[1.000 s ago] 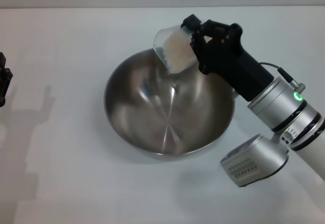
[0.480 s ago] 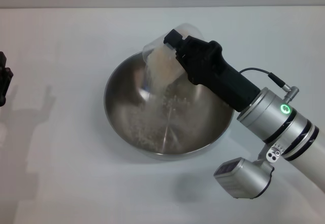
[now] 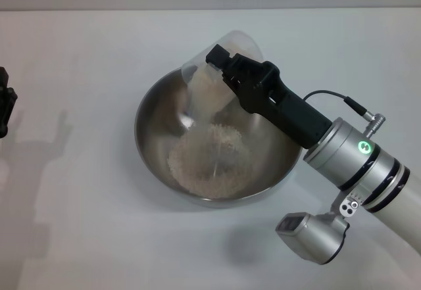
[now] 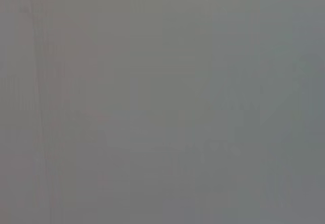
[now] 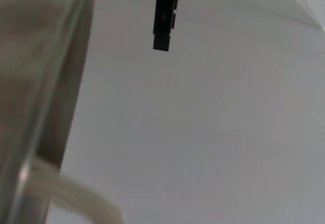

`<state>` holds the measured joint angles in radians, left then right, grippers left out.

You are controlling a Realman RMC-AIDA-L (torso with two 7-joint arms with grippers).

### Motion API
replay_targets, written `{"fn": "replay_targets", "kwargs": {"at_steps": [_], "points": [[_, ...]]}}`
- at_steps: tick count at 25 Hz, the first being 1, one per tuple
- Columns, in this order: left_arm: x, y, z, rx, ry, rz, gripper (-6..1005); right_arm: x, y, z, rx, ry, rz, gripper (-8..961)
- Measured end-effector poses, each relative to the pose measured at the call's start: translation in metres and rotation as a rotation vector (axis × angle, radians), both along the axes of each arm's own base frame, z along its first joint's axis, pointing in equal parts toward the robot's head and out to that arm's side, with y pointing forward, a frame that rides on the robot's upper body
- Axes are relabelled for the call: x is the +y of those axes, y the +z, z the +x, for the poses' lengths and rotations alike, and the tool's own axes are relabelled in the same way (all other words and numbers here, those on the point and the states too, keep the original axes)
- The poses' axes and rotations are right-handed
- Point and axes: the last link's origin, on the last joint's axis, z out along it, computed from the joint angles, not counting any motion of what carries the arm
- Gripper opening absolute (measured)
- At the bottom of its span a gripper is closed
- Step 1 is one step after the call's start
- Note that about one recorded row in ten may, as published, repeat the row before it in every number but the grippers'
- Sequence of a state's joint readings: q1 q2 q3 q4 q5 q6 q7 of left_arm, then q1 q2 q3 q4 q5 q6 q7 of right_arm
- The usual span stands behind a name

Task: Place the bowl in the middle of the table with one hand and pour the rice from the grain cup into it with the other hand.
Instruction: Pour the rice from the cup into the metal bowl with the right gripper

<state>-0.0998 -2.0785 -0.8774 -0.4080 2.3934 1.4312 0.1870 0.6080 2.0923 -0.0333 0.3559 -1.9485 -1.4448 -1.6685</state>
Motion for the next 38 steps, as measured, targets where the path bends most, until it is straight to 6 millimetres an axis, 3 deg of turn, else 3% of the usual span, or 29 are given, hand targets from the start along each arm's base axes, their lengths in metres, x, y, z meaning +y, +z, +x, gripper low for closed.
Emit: {"fn": "replay_targets", "kwargs": {"at_steps": [38], "points": [[-0.005, -0.004, 0.003, -0.002, -0.015, -0.015, 814, -0.021, -0.015, -0.003, -0.271, 0.148, 0.259, 19]]}}
